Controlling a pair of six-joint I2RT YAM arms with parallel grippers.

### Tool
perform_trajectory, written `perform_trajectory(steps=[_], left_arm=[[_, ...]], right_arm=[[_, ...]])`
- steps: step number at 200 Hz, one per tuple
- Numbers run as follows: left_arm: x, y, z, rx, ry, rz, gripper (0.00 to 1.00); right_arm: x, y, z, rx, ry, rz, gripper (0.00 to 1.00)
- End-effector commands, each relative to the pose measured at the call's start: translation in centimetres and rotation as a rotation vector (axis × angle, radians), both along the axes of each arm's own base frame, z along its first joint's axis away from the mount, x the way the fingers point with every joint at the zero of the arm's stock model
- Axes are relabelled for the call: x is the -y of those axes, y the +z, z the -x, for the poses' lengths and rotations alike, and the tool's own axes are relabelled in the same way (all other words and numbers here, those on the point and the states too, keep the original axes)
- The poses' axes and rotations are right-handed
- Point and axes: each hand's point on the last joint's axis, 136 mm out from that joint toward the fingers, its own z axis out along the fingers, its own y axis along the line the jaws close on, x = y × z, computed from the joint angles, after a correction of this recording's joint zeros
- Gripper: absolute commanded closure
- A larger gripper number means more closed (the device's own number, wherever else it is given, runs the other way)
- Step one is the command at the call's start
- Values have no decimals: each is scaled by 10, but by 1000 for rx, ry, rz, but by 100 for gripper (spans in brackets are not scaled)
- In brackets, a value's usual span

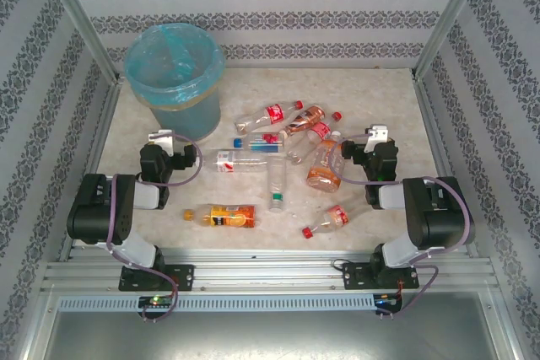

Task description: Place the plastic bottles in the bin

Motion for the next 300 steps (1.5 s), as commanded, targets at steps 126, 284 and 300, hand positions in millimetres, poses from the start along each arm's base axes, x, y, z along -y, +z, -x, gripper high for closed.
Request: perform_trajectory(steps=[126,284,300], left_arm=[[3,9,-2,34,-13,-17,0],[-13,122,83,213,159,168,10],[-5,135,88,196,136,217,13]], right_arm=[[-1,11,-5,31,13,2,2],[-80,135,44,-12,249,-48,11],[-125,145,54,-67,413,2,11]])
